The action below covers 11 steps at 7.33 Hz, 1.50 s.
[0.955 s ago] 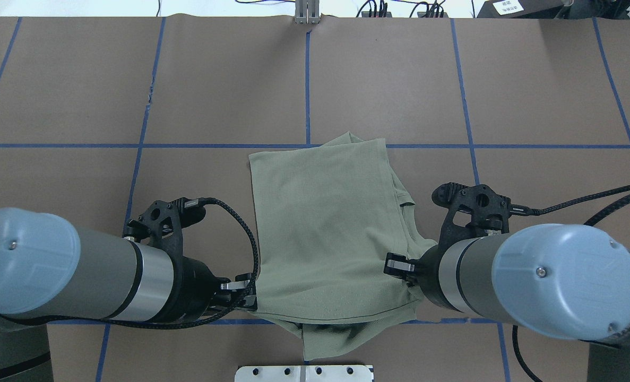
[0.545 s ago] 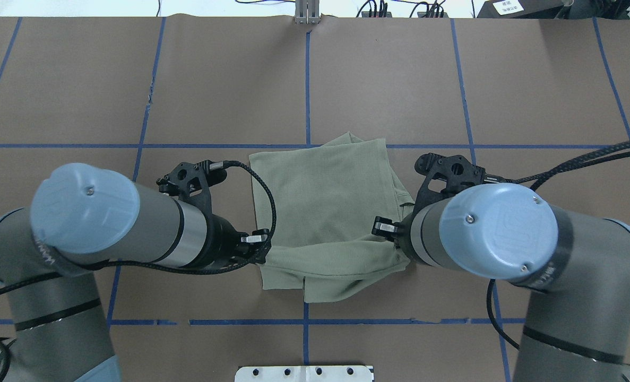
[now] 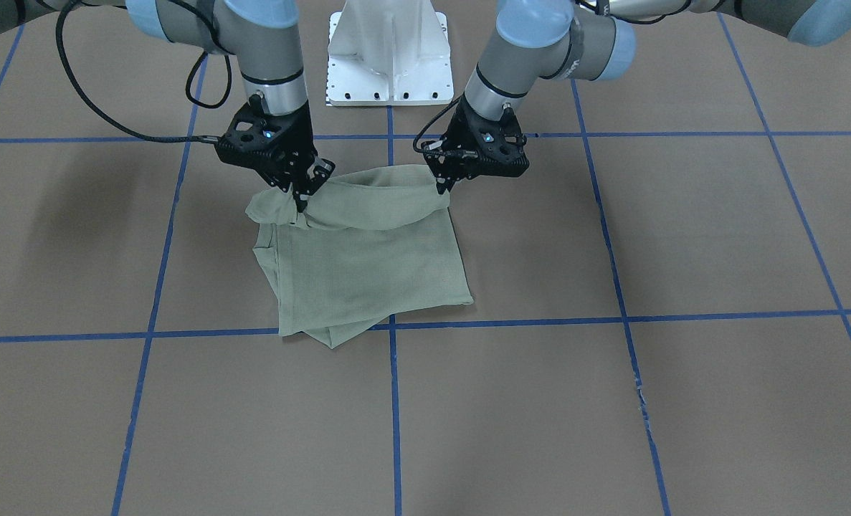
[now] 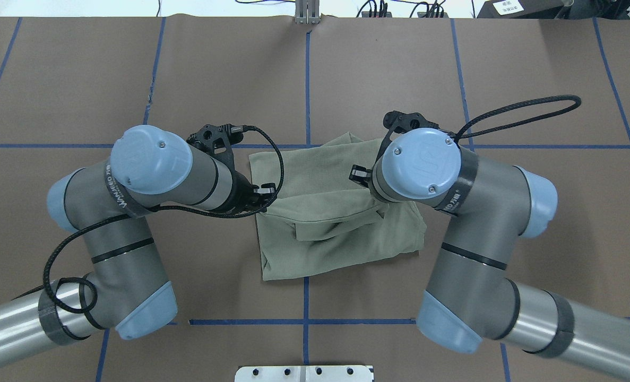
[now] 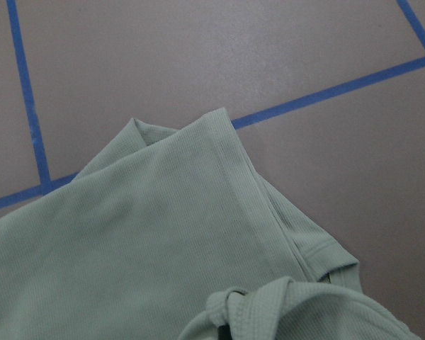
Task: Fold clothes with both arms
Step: 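Fold the near half over onto the far half with both grippers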
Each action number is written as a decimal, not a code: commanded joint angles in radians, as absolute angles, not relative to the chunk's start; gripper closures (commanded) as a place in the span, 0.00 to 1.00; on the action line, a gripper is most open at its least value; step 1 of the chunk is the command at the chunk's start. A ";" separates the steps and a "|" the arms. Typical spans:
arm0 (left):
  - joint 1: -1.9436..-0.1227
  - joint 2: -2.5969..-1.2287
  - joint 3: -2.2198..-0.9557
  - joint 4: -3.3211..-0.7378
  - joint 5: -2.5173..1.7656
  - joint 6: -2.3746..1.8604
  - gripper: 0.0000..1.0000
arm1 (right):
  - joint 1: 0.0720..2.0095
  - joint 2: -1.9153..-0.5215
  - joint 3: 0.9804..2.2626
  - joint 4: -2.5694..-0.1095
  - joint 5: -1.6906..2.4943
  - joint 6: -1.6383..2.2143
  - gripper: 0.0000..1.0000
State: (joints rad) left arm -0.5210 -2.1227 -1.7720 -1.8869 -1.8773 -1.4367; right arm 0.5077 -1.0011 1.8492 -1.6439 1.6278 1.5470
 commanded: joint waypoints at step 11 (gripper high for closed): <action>-0.578 -2.178 -1.583 -1.991 -1.836 -1.277 0.00 | 0.650 -0.790 1.459 -1.479 1.753 1.410 0.00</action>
State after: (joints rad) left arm -0.5691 -2.1794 -1.5781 -1.9910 -1.8311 -1.3410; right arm 0.6330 -0.8097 1.4531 -1.4746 1.6830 1.4234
